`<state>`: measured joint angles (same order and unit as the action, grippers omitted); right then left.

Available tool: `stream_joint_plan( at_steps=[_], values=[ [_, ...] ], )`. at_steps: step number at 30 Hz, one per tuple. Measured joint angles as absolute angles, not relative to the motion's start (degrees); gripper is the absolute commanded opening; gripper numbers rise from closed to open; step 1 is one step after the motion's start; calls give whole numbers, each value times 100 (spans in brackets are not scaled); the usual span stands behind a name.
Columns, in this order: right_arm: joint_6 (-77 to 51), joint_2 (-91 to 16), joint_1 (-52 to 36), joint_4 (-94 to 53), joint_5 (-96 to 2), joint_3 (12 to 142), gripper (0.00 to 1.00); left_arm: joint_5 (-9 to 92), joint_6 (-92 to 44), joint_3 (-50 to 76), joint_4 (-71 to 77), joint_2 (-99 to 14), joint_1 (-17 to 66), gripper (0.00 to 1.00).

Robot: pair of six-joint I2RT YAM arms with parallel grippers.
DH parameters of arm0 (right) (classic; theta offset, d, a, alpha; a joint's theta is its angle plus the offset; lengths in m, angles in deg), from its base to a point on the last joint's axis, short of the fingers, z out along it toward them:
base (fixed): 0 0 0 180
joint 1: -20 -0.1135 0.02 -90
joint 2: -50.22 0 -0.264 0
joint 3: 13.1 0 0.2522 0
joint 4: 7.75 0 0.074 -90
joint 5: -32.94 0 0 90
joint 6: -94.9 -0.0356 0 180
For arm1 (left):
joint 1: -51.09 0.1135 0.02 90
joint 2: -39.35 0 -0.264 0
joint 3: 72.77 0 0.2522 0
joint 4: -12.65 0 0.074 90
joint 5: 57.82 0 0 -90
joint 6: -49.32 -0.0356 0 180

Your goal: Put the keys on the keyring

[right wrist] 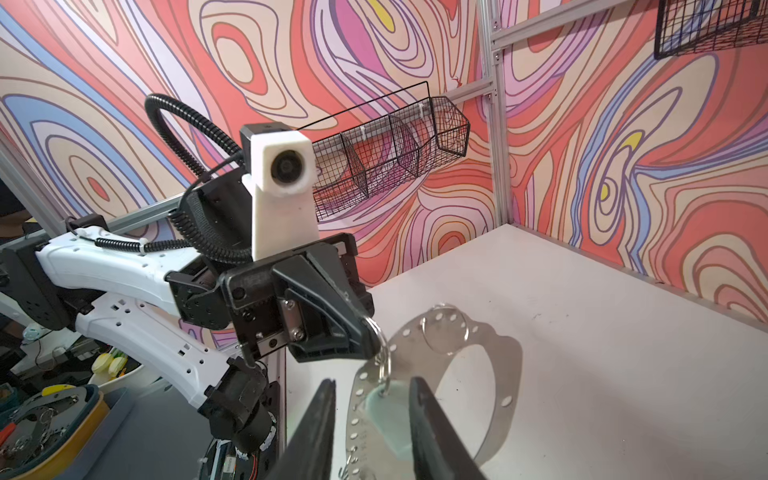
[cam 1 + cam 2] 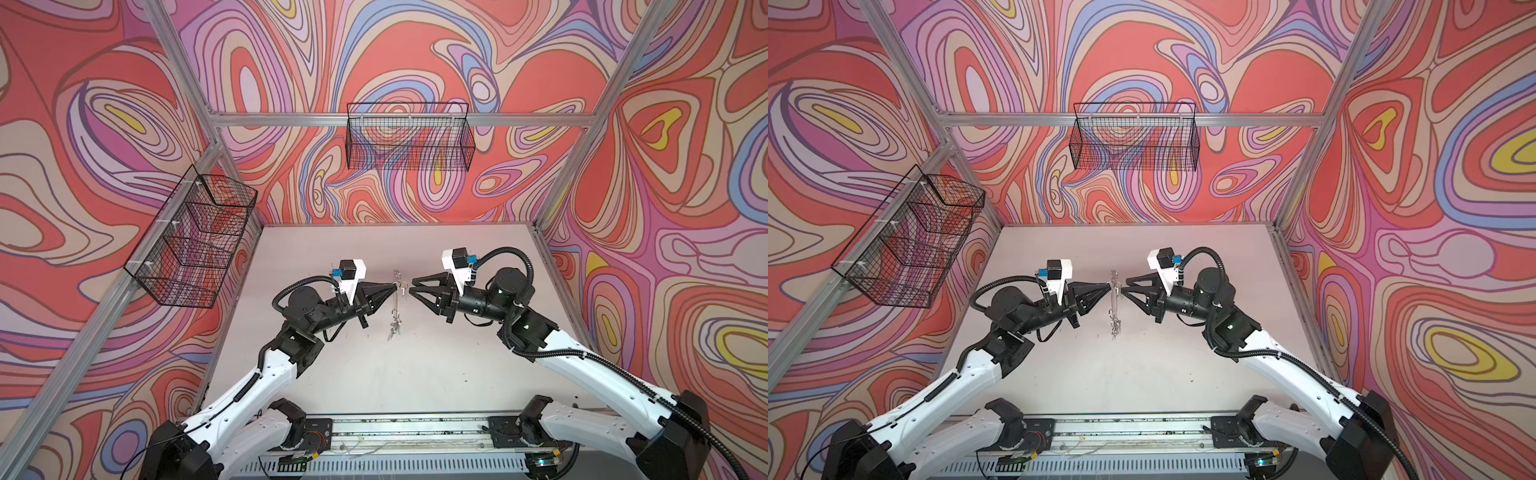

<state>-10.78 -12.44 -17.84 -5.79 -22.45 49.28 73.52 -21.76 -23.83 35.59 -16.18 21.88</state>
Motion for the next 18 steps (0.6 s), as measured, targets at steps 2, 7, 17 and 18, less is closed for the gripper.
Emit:
stream_joint_plan(
  at_steps=[2, 7, 17, 18],
  values=[
    [-1163, -1340, -1784, -528, -2221, 4955, 27, 7355, -2155, -2380, 3618, -1615, 2188, 0],
    [-1285, -1510, -1784, -504, -2210, 5009, 22, 7392, -2126, -2380, 3653, -1615, 2188, 0],
    [-1419, -1517, -1782, -421, -2171, 5057, 9, 7444, -2089, -2380, 3662, -1620, 2184, 0],
    [-1414, -1517, -1782, -421, -2164, 5059, 2, 7446, -2089, -2380, 3669, -1624, 2184, 0]
  ],
)
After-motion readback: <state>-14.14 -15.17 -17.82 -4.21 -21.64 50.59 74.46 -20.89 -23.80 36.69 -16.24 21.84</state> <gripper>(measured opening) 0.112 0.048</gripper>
